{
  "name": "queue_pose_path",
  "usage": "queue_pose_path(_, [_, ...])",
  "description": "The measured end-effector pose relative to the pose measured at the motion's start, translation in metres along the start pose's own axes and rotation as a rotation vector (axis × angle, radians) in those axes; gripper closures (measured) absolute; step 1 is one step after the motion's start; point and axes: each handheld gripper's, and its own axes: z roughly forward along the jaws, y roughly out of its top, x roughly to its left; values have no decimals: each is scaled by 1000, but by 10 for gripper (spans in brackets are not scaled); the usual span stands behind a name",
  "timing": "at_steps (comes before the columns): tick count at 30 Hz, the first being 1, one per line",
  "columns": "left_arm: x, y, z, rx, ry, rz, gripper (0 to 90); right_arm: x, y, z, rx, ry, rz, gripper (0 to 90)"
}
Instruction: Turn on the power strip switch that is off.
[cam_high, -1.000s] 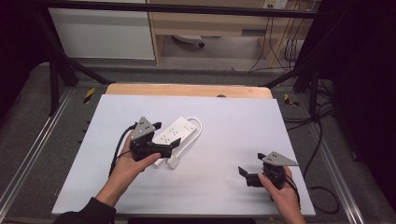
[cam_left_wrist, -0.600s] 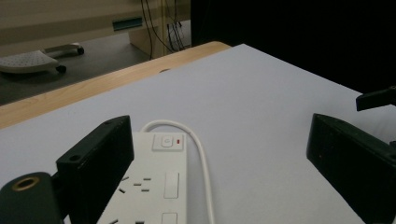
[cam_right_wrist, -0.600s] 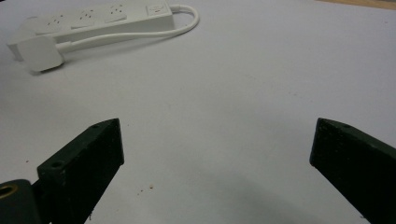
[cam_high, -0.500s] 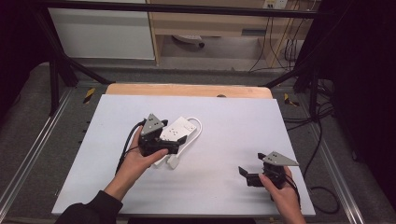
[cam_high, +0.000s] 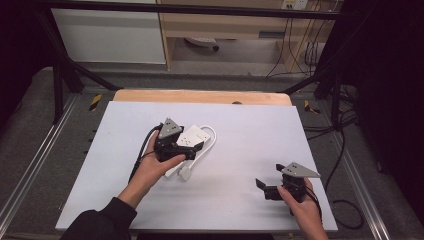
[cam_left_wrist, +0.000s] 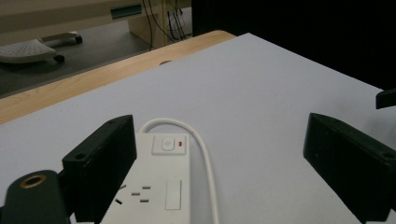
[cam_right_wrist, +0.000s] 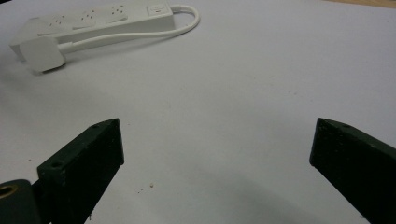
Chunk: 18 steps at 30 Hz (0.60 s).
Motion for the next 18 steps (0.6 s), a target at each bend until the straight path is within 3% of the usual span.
queue_pose_path(12, [10,0,15,19,8,0,109,-1,0,-2,-3,4,2,34])
queue_pose_path(18, [15,-3,23,39,7,-23,132,-1,0,-2,0,5,5,34])
